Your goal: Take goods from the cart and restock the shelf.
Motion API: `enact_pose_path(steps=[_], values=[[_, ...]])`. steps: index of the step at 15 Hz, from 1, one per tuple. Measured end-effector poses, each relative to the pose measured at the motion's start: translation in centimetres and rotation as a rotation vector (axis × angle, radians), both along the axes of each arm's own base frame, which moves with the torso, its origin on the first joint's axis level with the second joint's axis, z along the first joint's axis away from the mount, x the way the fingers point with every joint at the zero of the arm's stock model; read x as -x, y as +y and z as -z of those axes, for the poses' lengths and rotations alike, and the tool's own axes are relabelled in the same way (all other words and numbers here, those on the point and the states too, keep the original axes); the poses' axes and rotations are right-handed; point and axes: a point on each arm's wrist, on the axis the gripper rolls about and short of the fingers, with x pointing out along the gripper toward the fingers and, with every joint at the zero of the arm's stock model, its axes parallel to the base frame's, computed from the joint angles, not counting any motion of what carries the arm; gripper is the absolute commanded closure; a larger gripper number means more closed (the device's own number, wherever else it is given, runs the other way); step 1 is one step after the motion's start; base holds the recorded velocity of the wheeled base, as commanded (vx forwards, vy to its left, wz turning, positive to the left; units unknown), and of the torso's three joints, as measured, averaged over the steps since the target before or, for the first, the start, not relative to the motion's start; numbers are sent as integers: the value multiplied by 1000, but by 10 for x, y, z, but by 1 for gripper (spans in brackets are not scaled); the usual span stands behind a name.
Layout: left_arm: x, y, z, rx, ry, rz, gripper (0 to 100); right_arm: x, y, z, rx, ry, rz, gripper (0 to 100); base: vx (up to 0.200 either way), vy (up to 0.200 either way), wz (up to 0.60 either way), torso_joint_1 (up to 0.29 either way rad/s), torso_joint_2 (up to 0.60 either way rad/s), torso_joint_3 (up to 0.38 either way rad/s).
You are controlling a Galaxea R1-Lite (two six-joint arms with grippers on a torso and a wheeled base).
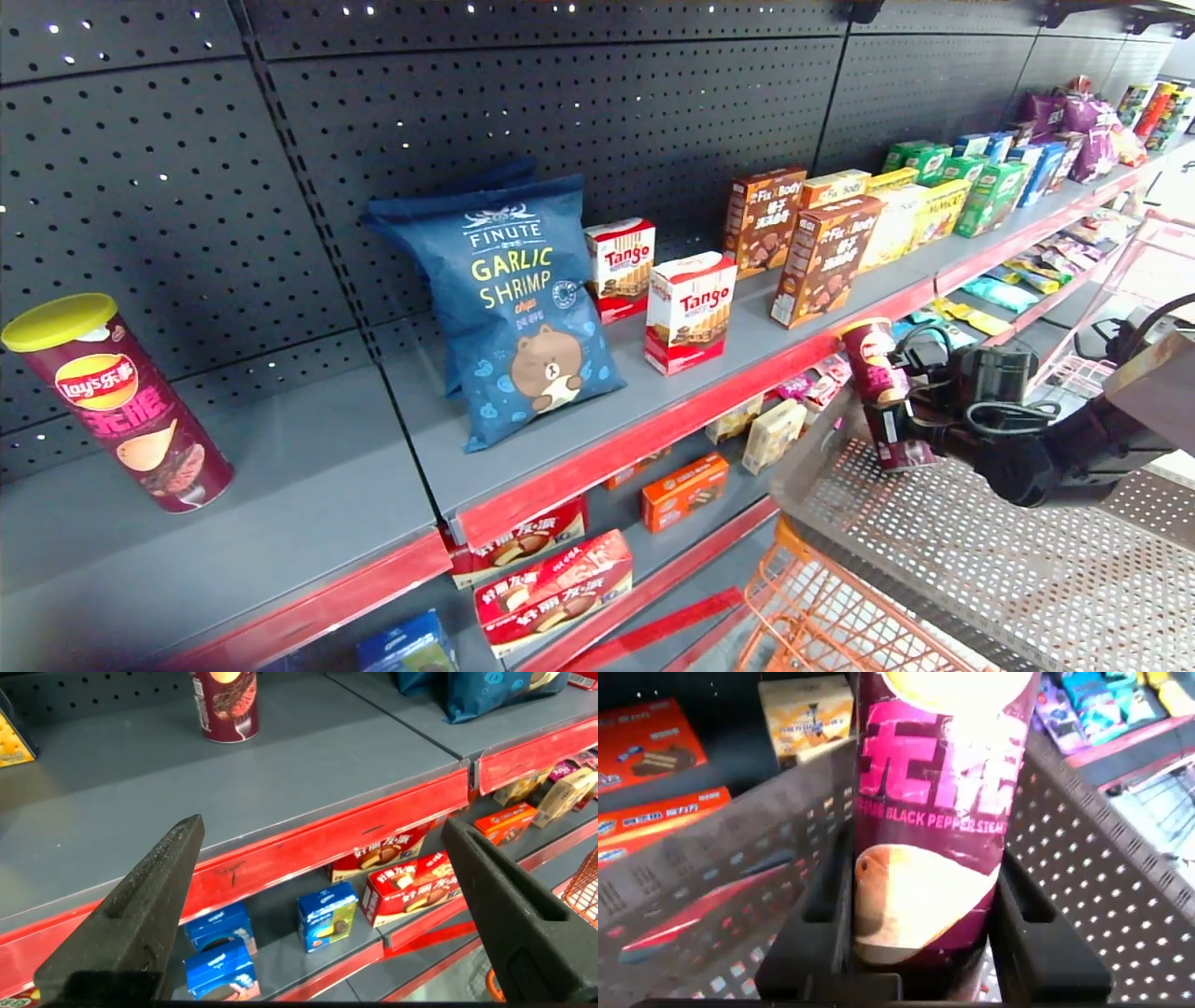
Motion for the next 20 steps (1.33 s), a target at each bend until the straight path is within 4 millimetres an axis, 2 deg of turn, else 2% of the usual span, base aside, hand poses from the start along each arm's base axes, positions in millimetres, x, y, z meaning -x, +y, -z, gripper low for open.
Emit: enact_pose_path(steps=[4, 7, 9, 10, 12, 15, 17, 20], values=[[0, 0, 0, 0, 0, 0, 0, 13, -6, -22, -2, -40, 17, 100, 0, 0, 0, 0, 0, 0], [0, 0, 0, 0, 0, 0, 0, 50, -13, -70, -2, -122, 42, 100, 0, 0, 0, 0, 0, 0], [0, 0, 0, 0, 0, 0, 0, 94, -11, -111, -5, -214, 49, 100, 0, 0, 0, 0, 0, 0], [0, 0, 0, 0, 0, 0, 0, 116, -9, -126, -9, -258, 48, 100, 0, 0, 0, 0, 0, 0], [0, 0, 0, 0, 0, 0, 0, 173, -4, -148, -10, -336, 50, 100, 0, 0, 0, 0, 0, 0], [0, 0, 0, 0, 0, 0, 0, 251, -4, -152, -5, -381, 73, 100, 0, 0, 0, 0, 0, 0], [0, 0, 0, 0, 0, 0, 0, 295, -10, -151, 8, -415, 134, 100, 0, 0, 0, 0, 0, 0], [0, 0, 0, 0, 0, 0, 0, 342, -12, -139, 25, -452, 197, 100, 0, 0, 0, 0, 0, 0]])
